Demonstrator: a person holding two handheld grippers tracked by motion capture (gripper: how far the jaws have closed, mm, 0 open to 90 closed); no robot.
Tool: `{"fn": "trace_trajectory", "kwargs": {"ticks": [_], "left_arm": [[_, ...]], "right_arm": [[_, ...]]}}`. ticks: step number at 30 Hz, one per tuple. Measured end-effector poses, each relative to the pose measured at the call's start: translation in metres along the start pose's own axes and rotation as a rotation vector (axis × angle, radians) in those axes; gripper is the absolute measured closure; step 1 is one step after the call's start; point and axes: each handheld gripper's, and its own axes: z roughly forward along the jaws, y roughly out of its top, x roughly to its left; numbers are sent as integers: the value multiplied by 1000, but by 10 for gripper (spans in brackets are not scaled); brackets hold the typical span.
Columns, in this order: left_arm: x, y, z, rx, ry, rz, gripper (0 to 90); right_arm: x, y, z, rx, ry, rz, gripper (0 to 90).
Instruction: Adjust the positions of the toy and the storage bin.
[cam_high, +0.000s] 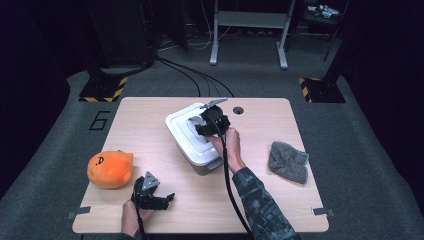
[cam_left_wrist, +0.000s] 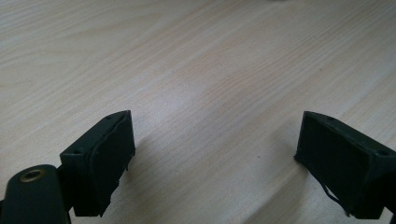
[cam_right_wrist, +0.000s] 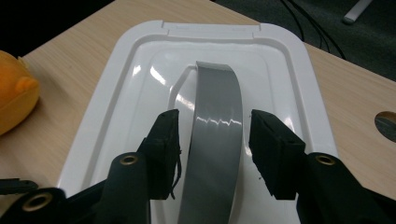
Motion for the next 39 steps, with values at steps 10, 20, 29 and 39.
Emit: {"fn": "trace_trajectory", "kwargs": {"ticks": [10, 20, 29, 39], "left_arm": [[0, 0, 0, -2, 1, -2, 112], [0, 0, 0, -2, 0, -2, 112], [0, 0, 0, -2, 1, -2, 112], [0, 0, 0, -2, 0, -2, 112]], "right_arm": [[0, -5, 11, 3, 17, 77, 653], [-1, -6, 8, -20, 22, 98, 665], [0, -3, -3, -60, 28, 87, 665], [-1, 5, -24, -103, 33, 73, 665]]}}
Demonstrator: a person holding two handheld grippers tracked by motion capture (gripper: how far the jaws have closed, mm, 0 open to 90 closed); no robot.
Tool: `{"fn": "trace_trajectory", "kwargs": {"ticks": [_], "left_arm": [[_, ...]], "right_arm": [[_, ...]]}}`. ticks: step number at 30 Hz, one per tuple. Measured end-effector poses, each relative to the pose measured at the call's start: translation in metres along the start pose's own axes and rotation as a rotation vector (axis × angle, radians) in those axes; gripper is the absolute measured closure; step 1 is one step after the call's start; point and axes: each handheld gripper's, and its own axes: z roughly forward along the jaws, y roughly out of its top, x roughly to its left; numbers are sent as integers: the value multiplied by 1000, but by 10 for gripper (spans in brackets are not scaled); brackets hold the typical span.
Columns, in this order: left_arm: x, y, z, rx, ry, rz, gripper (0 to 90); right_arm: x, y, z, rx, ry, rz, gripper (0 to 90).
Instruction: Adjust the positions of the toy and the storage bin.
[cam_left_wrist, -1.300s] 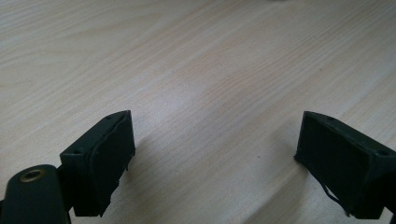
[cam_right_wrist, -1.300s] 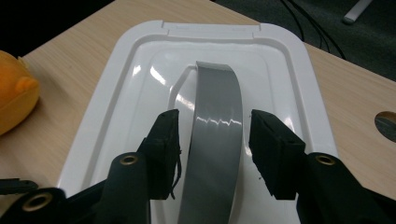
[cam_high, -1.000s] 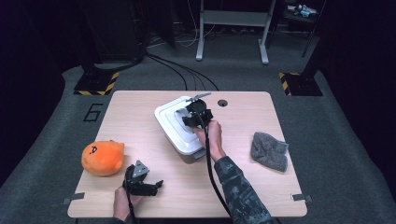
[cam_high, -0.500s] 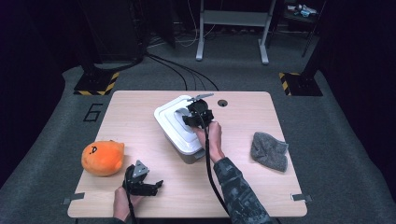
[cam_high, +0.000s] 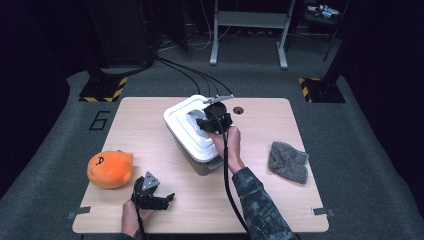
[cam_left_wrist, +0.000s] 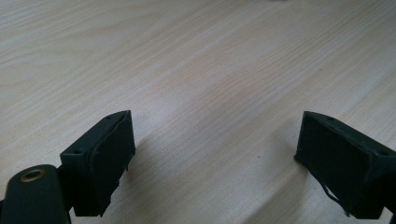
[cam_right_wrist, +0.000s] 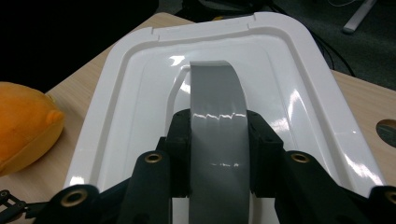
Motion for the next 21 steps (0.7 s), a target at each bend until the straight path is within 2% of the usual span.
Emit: {"fn": "trace_trajectory", "kwargs": {"ticks": [7, 15, 21], "left_arm": [[0, 0, 0, 0, 0, -1, 112], [0, 0, 0, -1, 0, -1, 112], [0, 0, 0, -1, 1, -1, 112]], "right_arm": [[-6, 2, -7, -17, -6, -22, 665], [-13, 5, -17, -29, -18, -11, 665], [-23, 6, -25, -42, -33, -2, 665]]}}
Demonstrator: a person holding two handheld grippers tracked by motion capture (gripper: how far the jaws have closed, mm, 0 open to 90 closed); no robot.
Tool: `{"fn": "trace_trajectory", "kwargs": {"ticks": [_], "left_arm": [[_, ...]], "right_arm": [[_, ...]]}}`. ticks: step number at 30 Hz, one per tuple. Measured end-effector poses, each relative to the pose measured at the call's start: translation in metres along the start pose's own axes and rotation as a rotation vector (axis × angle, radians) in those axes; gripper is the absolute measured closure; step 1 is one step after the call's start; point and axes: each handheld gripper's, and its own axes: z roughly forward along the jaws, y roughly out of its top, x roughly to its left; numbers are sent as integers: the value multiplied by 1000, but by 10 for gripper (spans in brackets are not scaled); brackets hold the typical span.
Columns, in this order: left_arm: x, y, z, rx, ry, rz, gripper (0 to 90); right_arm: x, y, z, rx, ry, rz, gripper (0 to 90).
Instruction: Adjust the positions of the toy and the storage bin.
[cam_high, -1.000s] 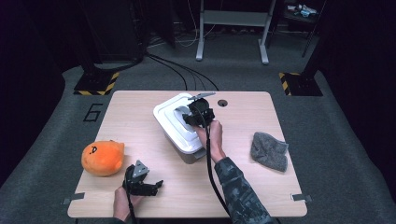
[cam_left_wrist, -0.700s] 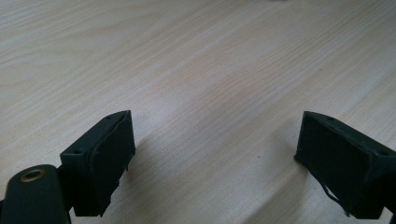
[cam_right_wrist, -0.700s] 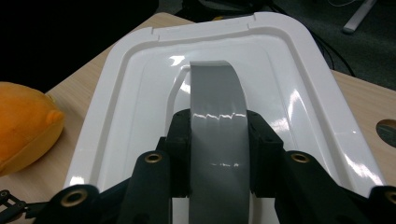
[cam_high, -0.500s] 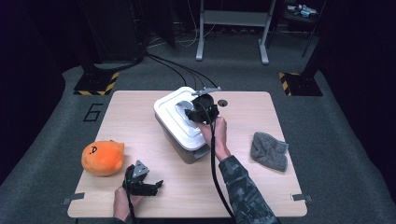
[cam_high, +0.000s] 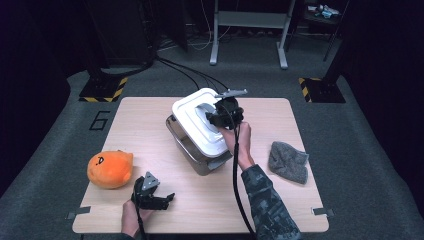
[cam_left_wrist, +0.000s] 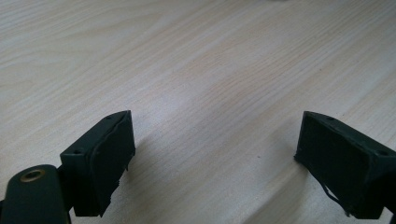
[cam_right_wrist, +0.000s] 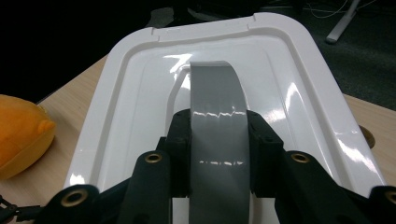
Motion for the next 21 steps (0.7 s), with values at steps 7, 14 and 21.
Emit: {"fn": "trace_trajectory", "kwargs": {"ticks": [7, 14, 21], "left_arm": [[0, 0, 0, 1, 0, 0, 112], [0, 0, 0, 1, 0, 1, 112], [0, 0, 0, 0, 0, 0, 112]], "right_arm": [[-10, 1, -8, -15, -18, 14, 665], [-21, 1, -17, -27, -39, 23, 665], [-34, 0, -26, -35, -62, 42, 666]]}}
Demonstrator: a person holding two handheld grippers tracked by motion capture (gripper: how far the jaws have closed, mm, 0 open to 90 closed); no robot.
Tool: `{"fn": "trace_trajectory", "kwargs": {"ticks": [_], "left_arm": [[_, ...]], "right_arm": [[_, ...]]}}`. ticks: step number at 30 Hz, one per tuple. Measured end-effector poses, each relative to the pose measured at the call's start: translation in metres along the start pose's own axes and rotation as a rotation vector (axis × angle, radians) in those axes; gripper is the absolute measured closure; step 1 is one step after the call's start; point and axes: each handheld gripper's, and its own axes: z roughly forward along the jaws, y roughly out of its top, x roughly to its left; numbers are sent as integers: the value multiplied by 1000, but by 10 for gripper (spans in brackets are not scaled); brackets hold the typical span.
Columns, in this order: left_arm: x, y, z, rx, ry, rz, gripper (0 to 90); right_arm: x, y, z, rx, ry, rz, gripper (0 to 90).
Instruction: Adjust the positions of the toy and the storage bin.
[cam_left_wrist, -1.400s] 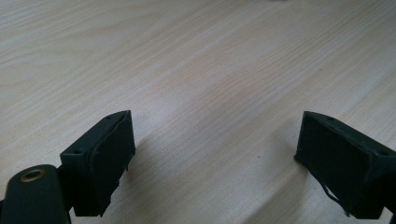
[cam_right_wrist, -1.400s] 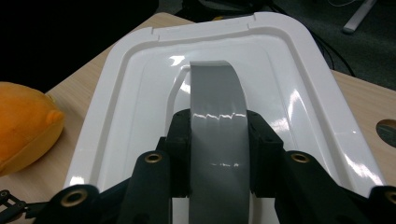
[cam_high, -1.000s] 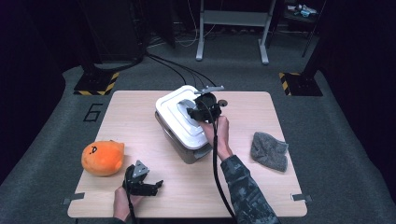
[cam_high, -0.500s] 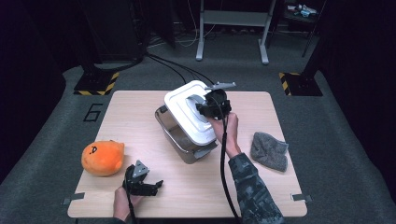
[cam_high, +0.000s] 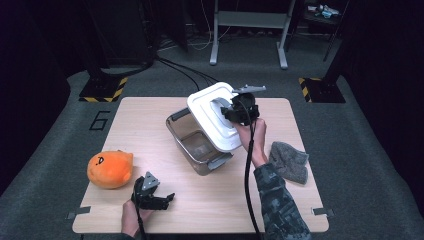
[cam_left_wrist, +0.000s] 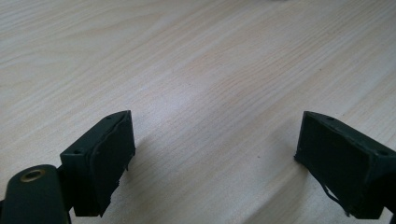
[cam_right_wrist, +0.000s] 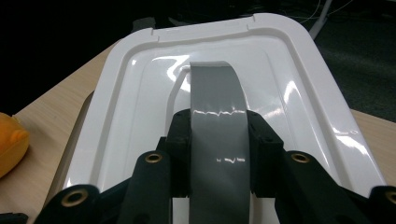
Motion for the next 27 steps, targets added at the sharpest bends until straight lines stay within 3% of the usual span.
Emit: {"fn": "trace_trajectory", "kwargs": {"ticks": [10, 27], "left_arm": [[0, 0, 0, 0, 0, 0, 112], [0, 0, 0, 1, -3, -3, 112]], "right_arm": [[-24, -1, -12, -18, -45, 17, 665], [-66, -10, -19, -14, -125, 89, 665]]}}
